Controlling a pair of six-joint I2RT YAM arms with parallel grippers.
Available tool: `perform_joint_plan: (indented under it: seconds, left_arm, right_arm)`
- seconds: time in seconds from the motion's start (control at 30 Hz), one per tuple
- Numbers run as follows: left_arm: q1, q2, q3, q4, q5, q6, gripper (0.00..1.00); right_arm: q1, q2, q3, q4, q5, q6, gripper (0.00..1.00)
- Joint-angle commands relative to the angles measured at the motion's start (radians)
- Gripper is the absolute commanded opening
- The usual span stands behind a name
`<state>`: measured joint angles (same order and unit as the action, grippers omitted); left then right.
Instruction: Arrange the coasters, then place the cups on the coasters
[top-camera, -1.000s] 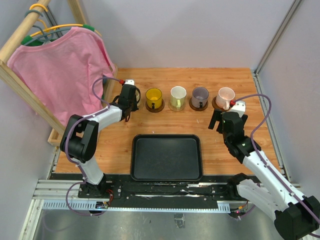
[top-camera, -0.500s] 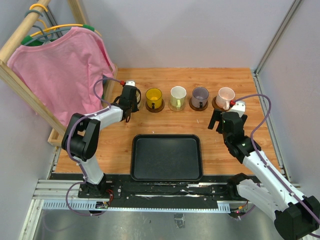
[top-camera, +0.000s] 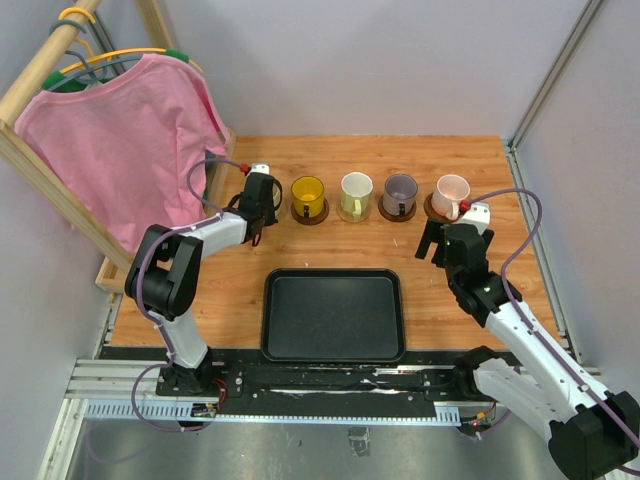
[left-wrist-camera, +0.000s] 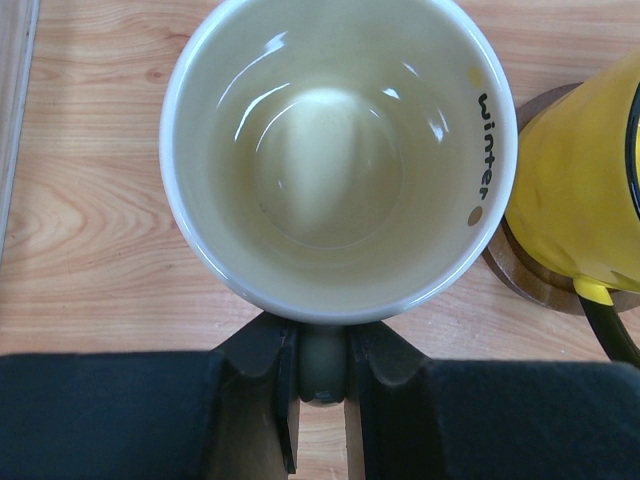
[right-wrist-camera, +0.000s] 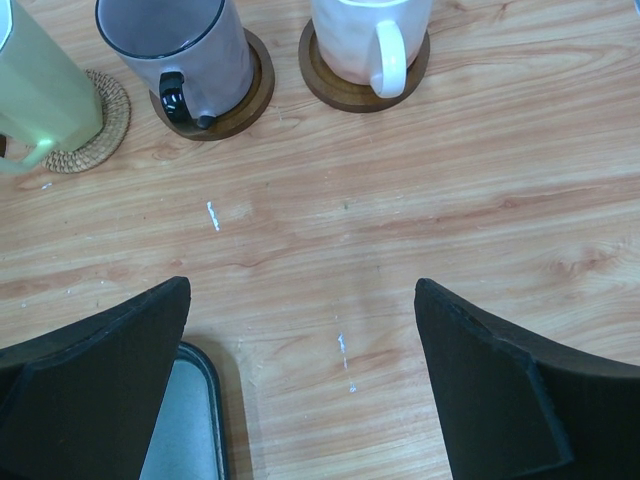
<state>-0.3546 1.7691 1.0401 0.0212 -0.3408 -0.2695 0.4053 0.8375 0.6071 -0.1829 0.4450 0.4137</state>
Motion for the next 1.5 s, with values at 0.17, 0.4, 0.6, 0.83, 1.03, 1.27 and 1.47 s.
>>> perform_joint_plan:
  seconds: [0.17, 0.4, 0.6, 0.83, 1.03, 1.27, 1.47]
  left_arm:
    - [0.010, -0.023, -0.028, 0.134, -0.026, -0.013, 0.05]
    - [0.010, -0.029, -0.026, 0.131, -0.017, -0.017, 0.10]
    - [0.010, -0.029, -0.017, 0.097, -0.020, -0.018, 0.48]
    - [0.011, -0.052, -0.027, 0.081, -0.033, -0.016, 0.71]
    - [0.010, -0.089, -0.040, 0.072, -0.055, -0.013, 0.77]
    - [0.011, -0.150, -0.063, 0.053, -0.077, -0.012, 0.80]
    - [0.010, -0.178, -0.078, 0.024, -0.129, 0.008, 0.81]
  right_arm:
    - [-0.014, 0.005, -0.012, 0.015, -0.034, 0.014, 0.95]
    - [-0.014, 0.008, -0.012, 0.019, -0.045, 0.018, 0.95]
    - [-0.014, 0.006, -0.014, 0.018, -0.052, 0.018, 0.95]
    - [-0.013, 0.007, -0.016, 0.020, -0.059, 0.021, 0.95]
    - [-0.014, 0.008, -0.014, 0.024, -0.068, 0.022, 0.95]
    - [-0.014, 0.013, -0.007, 0.025, -0.079, 0.024, 0.95]
    - [-0.014, 0.008, -0.001, 0.024, -0.074, 0.022, 0.95]
